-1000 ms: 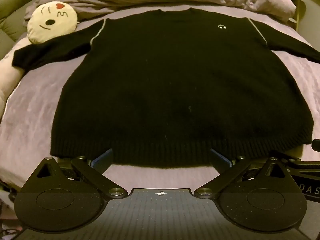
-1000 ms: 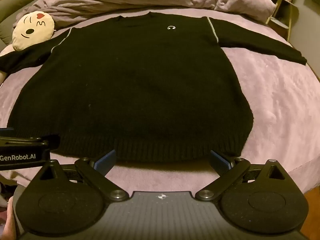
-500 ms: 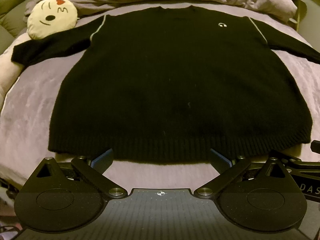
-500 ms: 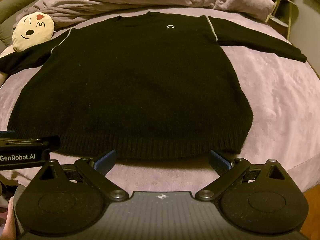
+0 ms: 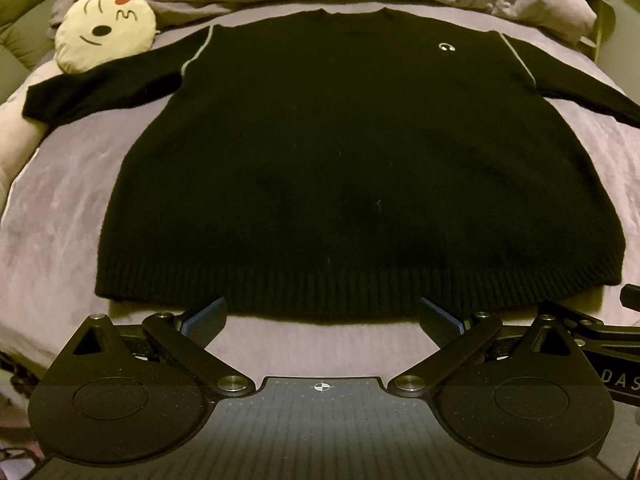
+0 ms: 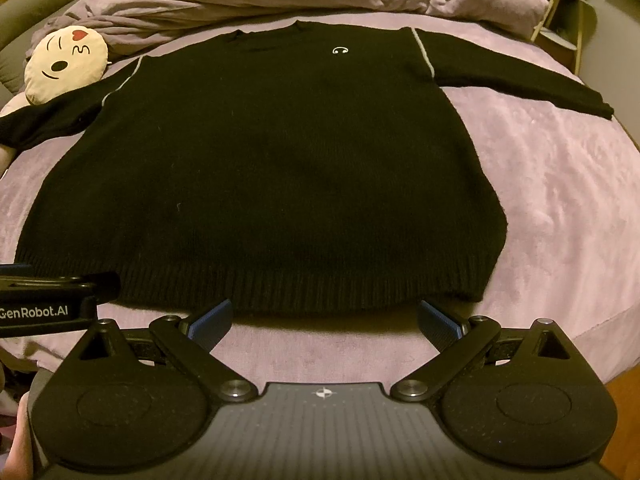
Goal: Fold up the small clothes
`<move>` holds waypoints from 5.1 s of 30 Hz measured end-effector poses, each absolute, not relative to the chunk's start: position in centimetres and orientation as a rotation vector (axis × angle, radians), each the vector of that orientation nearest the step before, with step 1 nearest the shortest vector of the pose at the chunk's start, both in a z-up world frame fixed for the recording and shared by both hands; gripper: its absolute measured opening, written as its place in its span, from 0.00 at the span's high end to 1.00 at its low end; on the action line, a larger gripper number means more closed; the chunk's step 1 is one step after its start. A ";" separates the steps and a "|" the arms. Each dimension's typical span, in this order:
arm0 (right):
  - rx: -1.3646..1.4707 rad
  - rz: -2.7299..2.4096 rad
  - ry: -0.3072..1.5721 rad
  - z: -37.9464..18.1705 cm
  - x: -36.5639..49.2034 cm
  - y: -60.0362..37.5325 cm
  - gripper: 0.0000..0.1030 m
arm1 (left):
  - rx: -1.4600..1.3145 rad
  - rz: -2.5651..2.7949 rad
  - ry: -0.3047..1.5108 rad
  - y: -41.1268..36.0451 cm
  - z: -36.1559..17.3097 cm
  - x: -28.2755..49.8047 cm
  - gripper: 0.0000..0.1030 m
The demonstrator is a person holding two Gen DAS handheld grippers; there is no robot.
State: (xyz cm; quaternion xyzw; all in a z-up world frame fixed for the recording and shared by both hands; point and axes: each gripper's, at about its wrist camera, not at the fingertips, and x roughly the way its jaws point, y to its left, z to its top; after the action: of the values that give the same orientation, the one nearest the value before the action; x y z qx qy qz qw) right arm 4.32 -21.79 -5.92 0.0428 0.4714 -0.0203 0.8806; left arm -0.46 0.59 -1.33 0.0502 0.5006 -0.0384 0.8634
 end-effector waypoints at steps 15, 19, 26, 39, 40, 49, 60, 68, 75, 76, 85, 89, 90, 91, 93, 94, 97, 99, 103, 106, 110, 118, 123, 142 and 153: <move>0.102 -0.044 0.983 -5.9 4.3 -22.0 0.04 | 0.101 -0.080 1.059 0.7 -1.4 -0.4 0.00; 0.108 -0.043 0.981 -5.8 4.2 -22.1 0.04 | 0.100 -0.080 1.059 0.7 -1.4 -0.4 0.00; 0.120 -0.036 0.975 -5.8 4.1 -22.4 0.04 | 0.095 -0.076 1.065 0.7 -1.5 -0.6 0.00; 0.139 -0.033 0.972 -6.0 4.1 -22.8 0.04 | 0.099 -0.080 1.071 0.3 -1.5 -0.3 0.00; 0.142 -0.034 0.973 -6.0 4.1 -22.9 0.04 | 0.099 -0.080 1.072 0.3 -1.5 -0.3 0.00; 0.155 -0.016 0.958 -6.3 4.2 -23.3 0.04 | 0.092 -0.077 1.080 0.2 -1.7 0.1 0.00; 0.104 0.052 0.835 -6.4 3.6 -23.0 0.04 | 0.091 -0.079 1.097 0.0 -2.0 0.6 0.00; 0.294 0.083 0.861 -7.4 5.2 -25.4 0.04 | 0.008 -0.043 1.074 1.2 -2.3 1.6 0.00; 0.446 0.067 0.724 -8.2 8.3 -31.1 0.04 | 0.053 0.010 1.073 1.1 -4.2 3.9 0.00; 0.468 0.051 0.690 -8.2 9.1 -32.6 0.04 | 0.048 0.001 1.075 0.9 -4.4 4.5 0.00; 0.748 -0.285 0.530 -9.7 17.4 -52.3 0.44 | -0.167 0.002 1.002 0.5 -5.7 11.7 0.00; 0.852 -0.425 0.483 -11.4 19.9 -60.2 0.50 | -0.199 0.017 0.992 -0.4 -6.7 14.4 0.00; 0.873 -0.456 0.472 -12.0 20.6 -62.0 0.50 | -0.189 0.026 0.985 -0.8 -7.1 14.8 0.00; 0.902 -0.470 0.452 -12.3 20.9 -63.3 0.51 | -0.170 0.037 0.980 -1.3 -7.4 15.2 0.00; 0.960 -0.479 0.392 -13.0 21.6 -65.7 0.55 | -0.126 0.052 0.964 -2.1 -8.2 15.7 0.00; 0.972 -0.501 0.380 -13.1 22.4 -66.3 0.55 | -0.109 0.058 0.956 -2.5 -8.4 15.8 0.00; 0.998 -0.537 0.344 -13.6 24.0 -68.1 0.55 | -0.082 0.073 0.953 -3.2 -8.6 16.2 0.00; 1.007 -0.550 0.319 -13.8 25.0 -68.8 0.55 | -0.079 0.077 0.964 -3.4 -8.9 16.4 0.00; 0.973 -0.587 0.317 -14.0 27.1 -69.9 0.61 | -0.108 0.065 0.964 -2.9 -8.9 16.1 0.00; 0.969 -0.614 0.341 -14.1 28.1 -70.7 0.88 | -0.114 0.058 0.965 -2.7 -8.9 16.0 0.00; 0.967 -0.608 0.319 -12.8 27.5 -70.7 0.90 | -0.130 0.048 0.985 -2.4 -8.7 16.2 0.00; 0.617 -0.465 0.249 -2.7 28.9 -61.4 0.91 | -0.085 0.031 1.006 -2.6 -7.9 16.3 0.00; 0.421 -0.224 0.239 3.0 30.5 -48.0 0.91 | -0.100 0.035 0.952 -0.2 -6.5 15.0 0.00; 0.349 0.128 0.588 -7.1 39.0 -14.6 0.77 | -0.181 0.145 0.888 12.5 -5.6 12.8 0.00; 0.538 0.030 0.547 -9.4 28.0 -26.4 0.60 | -0.175 0.064 0.920 7.8 -6.2 18.2 0.00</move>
State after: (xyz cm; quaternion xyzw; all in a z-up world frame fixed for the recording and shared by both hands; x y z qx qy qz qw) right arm 28.04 -26.38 -9.43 0.2622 0.2670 0.0147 0.9272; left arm 18.18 7.82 -6.19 -0.0845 0.4432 0.0308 0.8919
